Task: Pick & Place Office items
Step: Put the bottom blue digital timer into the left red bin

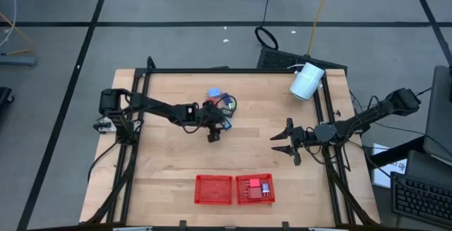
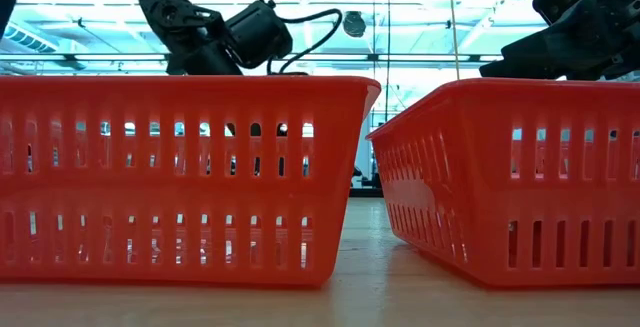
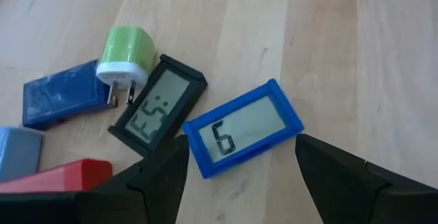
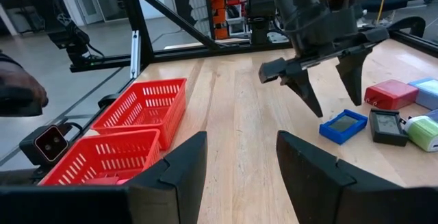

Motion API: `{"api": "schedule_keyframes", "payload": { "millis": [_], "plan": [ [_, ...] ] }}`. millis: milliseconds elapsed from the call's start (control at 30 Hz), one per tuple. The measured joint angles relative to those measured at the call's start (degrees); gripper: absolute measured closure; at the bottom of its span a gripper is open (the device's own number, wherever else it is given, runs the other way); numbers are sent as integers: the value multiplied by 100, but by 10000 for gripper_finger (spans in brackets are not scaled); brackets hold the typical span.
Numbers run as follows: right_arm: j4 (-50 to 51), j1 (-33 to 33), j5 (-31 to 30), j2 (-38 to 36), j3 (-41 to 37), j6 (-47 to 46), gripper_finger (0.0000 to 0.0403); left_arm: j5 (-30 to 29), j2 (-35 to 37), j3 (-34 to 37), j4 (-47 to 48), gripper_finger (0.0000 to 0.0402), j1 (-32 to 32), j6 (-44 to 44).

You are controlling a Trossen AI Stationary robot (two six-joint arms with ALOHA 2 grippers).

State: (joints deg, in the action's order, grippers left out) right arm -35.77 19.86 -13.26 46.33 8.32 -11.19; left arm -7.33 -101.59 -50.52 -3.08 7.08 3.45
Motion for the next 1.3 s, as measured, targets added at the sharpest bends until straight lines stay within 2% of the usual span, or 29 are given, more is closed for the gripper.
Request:
{"api": "schedule_keyframes", "payload": {
  "millis": [167, 467, 600, 833, 1000, 1200, 1300],
  "plan": [
    [-11, 0, 1, 0, 0, -10, 236, -10, -4, 2, -68, 131, -35, 569],
    [-161, 0, 2, 0, 0, -9, 236, 164, -4, 2, -143, 131, 9, -1],
    [-221, 0, 2, 0, 0, -10, 236, 622, -82, 2, -27, 131, 41, -265],
    [-278, 0, 2, 2, 4, -11, 236, 549, -478, -15, -251, 131, 0, -100],
    [-308, 0, 2, 0, 4, -13, 236, 618, -420, -19, -111, 131, -18, -782],
    [-304, 0, 4, 0, 4, -13, 236, 1244, -106, -7, 475, 131, -75, -1809],
    [-299, 0, 4, 2, 4, -13, 236, 1424, 136, 2, 841, 131, -129, -2058]
  ]
}}
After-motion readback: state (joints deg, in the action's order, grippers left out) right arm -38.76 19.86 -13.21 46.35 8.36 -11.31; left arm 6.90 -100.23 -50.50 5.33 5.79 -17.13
